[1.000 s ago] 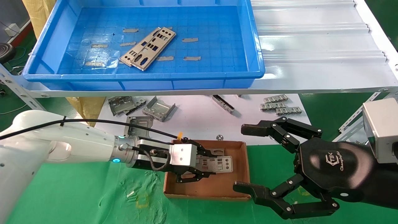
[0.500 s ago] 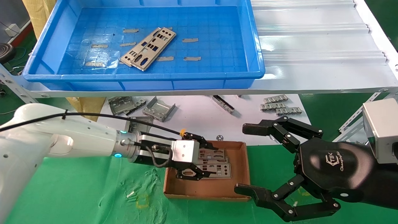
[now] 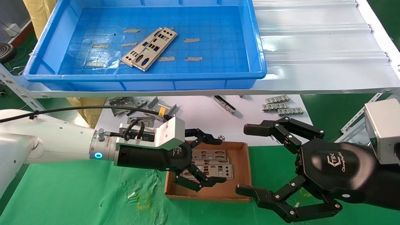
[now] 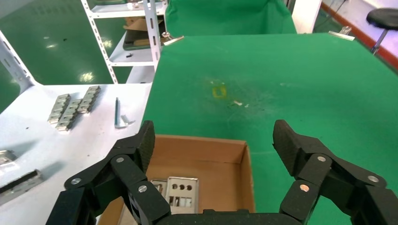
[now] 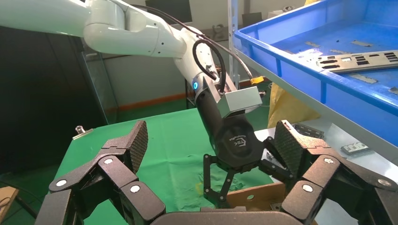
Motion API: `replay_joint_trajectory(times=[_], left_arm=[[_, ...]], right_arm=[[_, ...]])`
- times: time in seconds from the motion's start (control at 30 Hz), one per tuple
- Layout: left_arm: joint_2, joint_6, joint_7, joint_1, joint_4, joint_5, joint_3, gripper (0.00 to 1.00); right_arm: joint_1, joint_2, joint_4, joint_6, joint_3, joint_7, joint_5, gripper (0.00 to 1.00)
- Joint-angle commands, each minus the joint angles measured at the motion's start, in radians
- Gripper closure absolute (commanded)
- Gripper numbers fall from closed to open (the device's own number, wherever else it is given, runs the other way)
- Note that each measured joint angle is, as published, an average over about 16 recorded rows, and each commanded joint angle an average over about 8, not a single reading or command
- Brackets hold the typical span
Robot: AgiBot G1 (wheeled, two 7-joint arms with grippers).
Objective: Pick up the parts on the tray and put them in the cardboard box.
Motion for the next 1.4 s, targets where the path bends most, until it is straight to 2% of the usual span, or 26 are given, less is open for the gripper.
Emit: replay_joint_trajectory(times=[0.03, 0.33, 1.4], left_arm=[[-0.002, 0.016, -0.010, 0.000, 0.010, -0.011, -0.005, 0.00], [-0.039, -0.002, -0.039, 0.032, -0.066, -0.021, -0.029, 0.00], [-0.411, -0.052, -0.407, 0.338, -0.714, -0.208, -0.298, 0.00]], right_arm=[[0.000, 0.000, 0.000, 0.000, 0.000, 0.000, 0.000, 0.00], [0.000, 0.000, 0.000, 0.000, 0.000, 0.000, 0.000, 0.00], [0.000, 0.000, 0.000, 0.000, 0.000, 0.000, 0.000, 0.00]])
